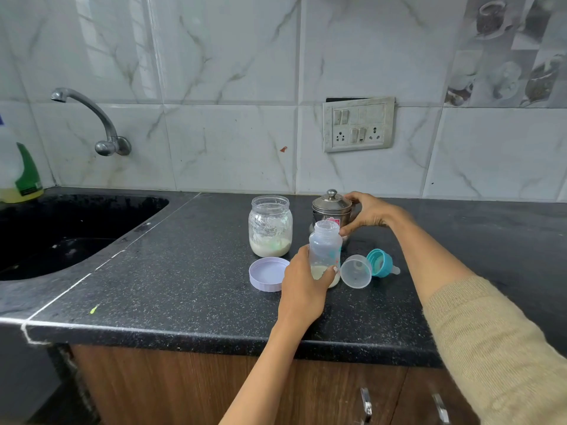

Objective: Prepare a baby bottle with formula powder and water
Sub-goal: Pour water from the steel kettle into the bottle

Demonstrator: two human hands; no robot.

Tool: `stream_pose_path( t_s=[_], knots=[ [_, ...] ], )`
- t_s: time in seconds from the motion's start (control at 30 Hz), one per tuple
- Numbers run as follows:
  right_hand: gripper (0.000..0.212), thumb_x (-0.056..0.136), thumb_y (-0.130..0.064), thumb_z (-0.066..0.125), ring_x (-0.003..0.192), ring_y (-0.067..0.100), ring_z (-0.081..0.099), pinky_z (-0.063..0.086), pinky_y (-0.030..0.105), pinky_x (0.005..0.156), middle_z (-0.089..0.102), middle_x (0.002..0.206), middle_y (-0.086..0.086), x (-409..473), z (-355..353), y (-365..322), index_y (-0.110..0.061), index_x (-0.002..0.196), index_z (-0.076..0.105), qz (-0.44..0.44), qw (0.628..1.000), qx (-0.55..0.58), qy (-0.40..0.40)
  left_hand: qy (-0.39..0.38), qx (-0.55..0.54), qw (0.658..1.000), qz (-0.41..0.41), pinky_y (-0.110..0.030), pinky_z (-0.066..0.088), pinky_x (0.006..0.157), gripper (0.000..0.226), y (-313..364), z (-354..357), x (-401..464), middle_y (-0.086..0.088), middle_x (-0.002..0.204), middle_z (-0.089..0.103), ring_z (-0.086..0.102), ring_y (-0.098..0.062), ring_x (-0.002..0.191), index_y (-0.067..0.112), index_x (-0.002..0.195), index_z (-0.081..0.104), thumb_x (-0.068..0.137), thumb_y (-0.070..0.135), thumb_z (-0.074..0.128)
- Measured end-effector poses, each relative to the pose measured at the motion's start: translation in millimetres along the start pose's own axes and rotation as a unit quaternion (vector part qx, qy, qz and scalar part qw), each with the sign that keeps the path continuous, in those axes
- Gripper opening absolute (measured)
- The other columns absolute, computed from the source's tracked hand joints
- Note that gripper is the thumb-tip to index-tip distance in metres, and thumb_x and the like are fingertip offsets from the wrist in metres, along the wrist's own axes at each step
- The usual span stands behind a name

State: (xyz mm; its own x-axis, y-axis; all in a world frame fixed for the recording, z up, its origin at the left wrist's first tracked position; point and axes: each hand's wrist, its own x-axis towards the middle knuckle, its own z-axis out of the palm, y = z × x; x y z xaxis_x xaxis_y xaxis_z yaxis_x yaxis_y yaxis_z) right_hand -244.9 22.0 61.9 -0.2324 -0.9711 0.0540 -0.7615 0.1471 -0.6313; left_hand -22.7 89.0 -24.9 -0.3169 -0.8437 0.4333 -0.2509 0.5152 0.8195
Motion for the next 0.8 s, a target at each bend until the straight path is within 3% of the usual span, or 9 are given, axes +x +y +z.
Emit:
stream_pose_path(
  t_s=[0.13, 0.23, 0.33, 0.43, 0.57, 0.8],
  knots=[
    [0.076, 0.066, -0.012, 0.083, 0.124, 0.022, 0.046, 0.040, 0.027, 0.098, 0.051, 0.133, 0.009, -1, -12, 13, -0.011, 0.133, 0.049, -0.007, 1.000, 0.013, 0.005, 0.000, -0.008, 1.000, 0.001, -0.035, 0.046, 0.091, 0.037, -1, 0, -1, 0.001, 0.116, 0.061, 0.055, -0.019, 0.106, 0.016, 0.120, 0.049, 0.086, 0.022, 0.064],
    [0.050, 0.084, -0.002, 0.064, 0.103, 0.021, 0.057, 0.053, 0.028, 0.088, 0.052, 0.128, 0.013, -7, -16, 24, -0.005, 0.131, 0.048, 0.009, 0.982, 0.185, -0.024, -0.002, -0.012, 1.000, -0.001, -0.034, 0.046, 0.090, 0.036, 0, 0, -1, 0.001, 0.115, 0.061, 0.056, -0.018, 0.105, 0.016, 0.120, 0.050, 0.087, 0.022, 0.064],
    [0.029, 0.098, -0.014, 0.043, 0.086, 0.018, 0.058, 0.048, 0.037, 0.091, 0.060, 0.106, 0.010, -10, -9, 28, -0.003, 0.123, 0.053, 0.045, 0.946, 0.322, -0.005, 0.000, -0.013, 1.000, 0.001, -0.032, 0.046, 0.087, 0.033, 0, 0, -1, 0.001, 0.113, 0.061, 0.056, -0.018, 0.103, 0.017, 0.117, 0.050, 0.087, 0.021, 0.063],
    [0.035, 0.102, -0.032, 0.035, 0.074, 0.020, 0.057, 0.048, 0.034, 0.075, 0.061, 0.081, 0.009, -7, 5, 26, -0.009, 0.090, 0.058, 0.090, 0.910, 0.402, 0.040, 0.001, -0.014, 1.000, 0.003, -0.031, 0.046, 0.085, 0.031, -1, 0, -1, 0.001, 0.111, 0.062, 0.056, -0.018, 0.101, 0.017, 0.114, 0.051, 0.087, 0.021, 0.064],
    [0.036, 0.100, -0.033, 0.038, 0.058, 0.018, 0.046, 0.044, 0.031, 0.058, 0.049, 0.060, 0.003, -3, 20, 18, -0.015, 0.070, 0.051, 0.115, 0.883, 0.446, 0.086, 0.001, -0.014, 1.000, 0.006, -0.031, 0.045, 0.085, 0.031, -1, 1, -1, 0.001, 0.110, 0.062, 0.056, -0.018, 0.101, 0.016, 0.114, 0.051, 0.087, 0.022, 0.064],
    [0.027, 0.097, -0.021, 0.043, 0.058, 0.012, 0.040, 0.035, 0.026, 0.058, 0.047, 0.066, 0.002, 1, 24, 15, -0.016, 0.074, 0.055, 0.105, 0.857, 0.493, 0.108, -0.001, -0.013, 1.000, 0.007, -0.033, 0.047, 0.086, 0.032, -2, 1, 0, 0.002, 0.111, 0.061, 0.056, -0.017, 0.101, 0.018, 0.115, 0.050, 0.086, 0.023, 0.064]
  ],
)
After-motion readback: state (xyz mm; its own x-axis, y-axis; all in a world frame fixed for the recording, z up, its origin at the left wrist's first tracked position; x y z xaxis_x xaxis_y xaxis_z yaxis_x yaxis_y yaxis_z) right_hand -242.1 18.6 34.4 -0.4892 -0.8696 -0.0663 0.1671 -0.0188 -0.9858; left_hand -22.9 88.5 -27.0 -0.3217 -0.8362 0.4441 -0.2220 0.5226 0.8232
